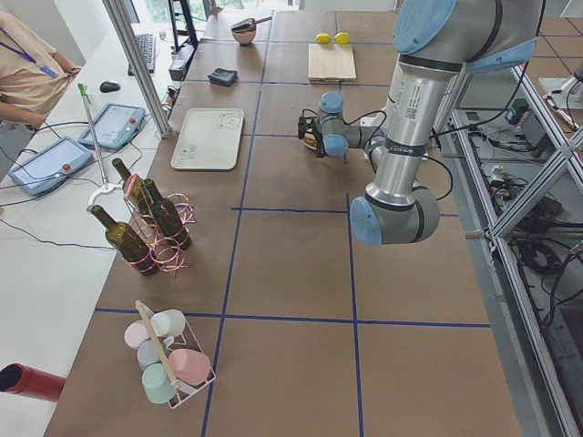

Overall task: Make sandwich and place on tray
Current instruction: 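Move the left gripper to the sandwich plate and grasp its rim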

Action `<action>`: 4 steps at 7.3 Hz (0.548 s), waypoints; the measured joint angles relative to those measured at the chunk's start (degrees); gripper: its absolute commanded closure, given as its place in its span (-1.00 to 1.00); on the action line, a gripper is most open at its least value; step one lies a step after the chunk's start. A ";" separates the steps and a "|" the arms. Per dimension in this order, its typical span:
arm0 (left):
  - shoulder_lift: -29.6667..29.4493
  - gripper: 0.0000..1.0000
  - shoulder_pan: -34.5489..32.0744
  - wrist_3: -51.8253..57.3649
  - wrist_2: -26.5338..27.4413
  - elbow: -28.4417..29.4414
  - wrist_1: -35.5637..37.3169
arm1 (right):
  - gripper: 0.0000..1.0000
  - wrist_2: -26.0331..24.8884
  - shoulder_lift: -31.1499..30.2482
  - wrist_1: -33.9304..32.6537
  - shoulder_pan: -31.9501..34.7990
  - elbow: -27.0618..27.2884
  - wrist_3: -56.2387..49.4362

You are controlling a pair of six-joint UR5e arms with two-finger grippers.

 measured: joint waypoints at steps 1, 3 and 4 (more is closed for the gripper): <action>0.01 0.67 0.18 -0.29 -0.01 0.33 -0.76 | -1.00 -0.04 -0.05 0.00 0.00 -0.01 0.00; -0.01 1.00 0.32 -0.52 -0.08 0.55 -1.24 | -1.00 -0.07 -0.08 0.06 0.00 -0.03 0.00; -0.04 1.00 0.35 -0.56 -0.12 0.61 -1.30 | -1.00 -0.07 -0.05 0.06 0.00 -0.03 0.02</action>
